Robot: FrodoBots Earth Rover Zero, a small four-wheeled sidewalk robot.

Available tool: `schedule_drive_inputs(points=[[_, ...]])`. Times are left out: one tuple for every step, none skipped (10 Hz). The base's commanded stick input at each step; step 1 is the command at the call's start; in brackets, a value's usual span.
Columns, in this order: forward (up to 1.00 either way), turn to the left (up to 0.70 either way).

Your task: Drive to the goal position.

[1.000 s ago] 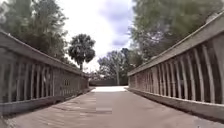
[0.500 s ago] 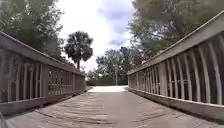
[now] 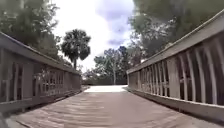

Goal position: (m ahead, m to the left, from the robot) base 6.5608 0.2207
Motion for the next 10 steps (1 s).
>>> schedule_drive_inputs(points=[[0.85,0.00],[0.85,0.00],[0.85,0.00],[0.85,0.00],[0.85,0.00],[0.85,0.00],[0.85,0.00],[0.85,0.00],[0.85,0.00],[0.85,0.00]])
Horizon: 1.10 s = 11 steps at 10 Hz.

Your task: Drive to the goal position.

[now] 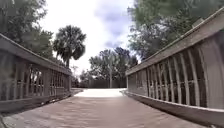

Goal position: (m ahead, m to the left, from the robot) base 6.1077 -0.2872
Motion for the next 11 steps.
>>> schedule_drive_inputs(points=[[0.85,0.00],[0.85,0.00],[0.85,0.00],[0.85,0.00],[0.85,0.00],[0.85,0.20],[0.85,0.34],[0.85,0.34],[0.85,0.34],[0.85,0.34],[0.85,0.34]])
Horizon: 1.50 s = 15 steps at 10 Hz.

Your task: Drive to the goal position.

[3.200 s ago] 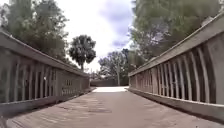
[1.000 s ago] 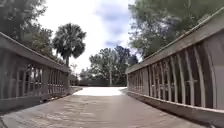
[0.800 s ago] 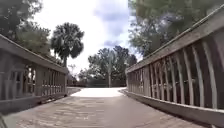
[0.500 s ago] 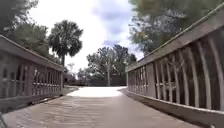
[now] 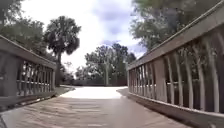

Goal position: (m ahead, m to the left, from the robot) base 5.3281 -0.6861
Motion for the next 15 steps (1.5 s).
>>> schedule_drive_inputs(points=[[0.85,0.34],[0.85,0.32],[0.85,0.24],[0.85,0.00],[0.85,0.00],[0.85,0.00],[0.85,0.00],[0.85,0.00],[0.85,0.00],[0.85,0.00],[0.85,0.00],[0.85,0.00],[0.85,0.00],[0.85,0.00],[0.85,0.00]])
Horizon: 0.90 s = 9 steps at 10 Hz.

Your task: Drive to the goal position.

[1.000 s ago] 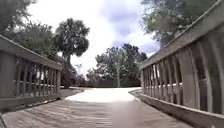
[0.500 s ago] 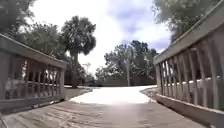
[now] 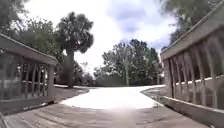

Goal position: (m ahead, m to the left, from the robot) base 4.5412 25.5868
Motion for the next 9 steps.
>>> schedule_drive_inputs(points=[[0.85,0.00],[0.85,0.00],[0.85,0.00],[0.85,0.00],[0.85,0.00],[0.85,0.00],[0.85,0.00],[0.85,0.00],[0.85,0.00]])
